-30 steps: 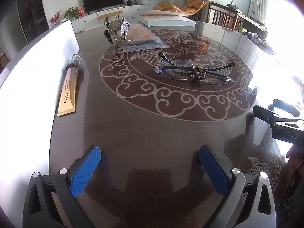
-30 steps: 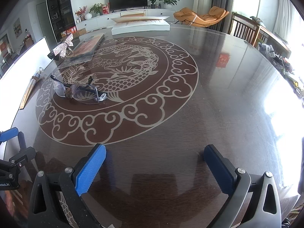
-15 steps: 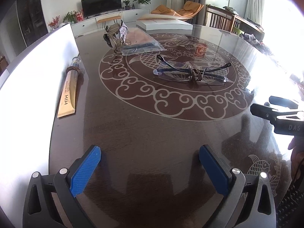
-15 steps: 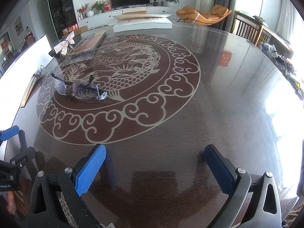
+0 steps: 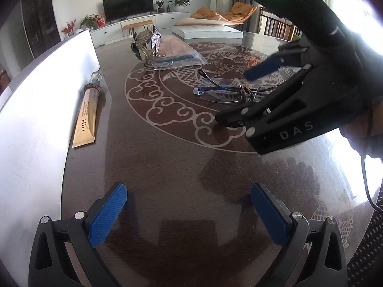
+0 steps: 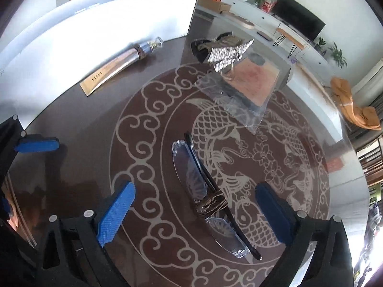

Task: Organize objects
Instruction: 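Grasp the glasses by the temple arms with the right gripper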

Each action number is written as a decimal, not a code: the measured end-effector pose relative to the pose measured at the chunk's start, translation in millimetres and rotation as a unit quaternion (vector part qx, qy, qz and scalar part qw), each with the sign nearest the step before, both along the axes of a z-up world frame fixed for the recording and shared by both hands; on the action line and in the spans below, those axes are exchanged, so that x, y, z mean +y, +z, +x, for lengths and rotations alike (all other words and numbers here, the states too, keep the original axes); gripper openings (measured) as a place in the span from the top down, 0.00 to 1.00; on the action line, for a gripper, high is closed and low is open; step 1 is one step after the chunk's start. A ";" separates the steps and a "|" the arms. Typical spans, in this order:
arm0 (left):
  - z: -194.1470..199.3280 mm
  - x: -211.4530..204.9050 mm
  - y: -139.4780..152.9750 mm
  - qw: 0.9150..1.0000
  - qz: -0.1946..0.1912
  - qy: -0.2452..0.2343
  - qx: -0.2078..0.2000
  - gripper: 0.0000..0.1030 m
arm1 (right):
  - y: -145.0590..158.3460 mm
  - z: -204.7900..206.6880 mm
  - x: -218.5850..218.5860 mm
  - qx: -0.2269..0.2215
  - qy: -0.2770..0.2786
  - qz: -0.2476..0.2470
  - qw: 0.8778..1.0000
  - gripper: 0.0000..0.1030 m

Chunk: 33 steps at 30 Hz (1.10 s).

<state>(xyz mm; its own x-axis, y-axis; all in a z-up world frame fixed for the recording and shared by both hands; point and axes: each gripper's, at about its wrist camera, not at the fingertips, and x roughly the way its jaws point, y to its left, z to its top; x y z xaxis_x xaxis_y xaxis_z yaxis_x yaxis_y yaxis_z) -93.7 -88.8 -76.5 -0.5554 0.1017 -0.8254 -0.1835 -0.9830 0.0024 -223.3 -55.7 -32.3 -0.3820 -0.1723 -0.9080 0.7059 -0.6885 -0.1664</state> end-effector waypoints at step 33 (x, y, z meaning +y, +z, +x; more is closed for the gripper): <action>-1.3 -0.3 0.1 1.000 0.000 0.002 0.001 0.00 | -9.3 42.4 182.0 0.077 -0.344 -0.116 0.929 0.17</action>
<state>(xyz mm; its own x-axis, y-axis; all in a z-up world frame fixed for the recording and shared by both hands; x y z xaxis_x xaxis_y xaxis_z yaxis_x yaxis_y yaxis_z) -95.0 -89.1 -76.4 -0.5568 0.0990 -0.8247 -0.1789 -0.9839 0.0026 -180.9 126.3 -41.6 -0.5956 -0.0226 -0.8030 0.0652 -0.9977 -0.0202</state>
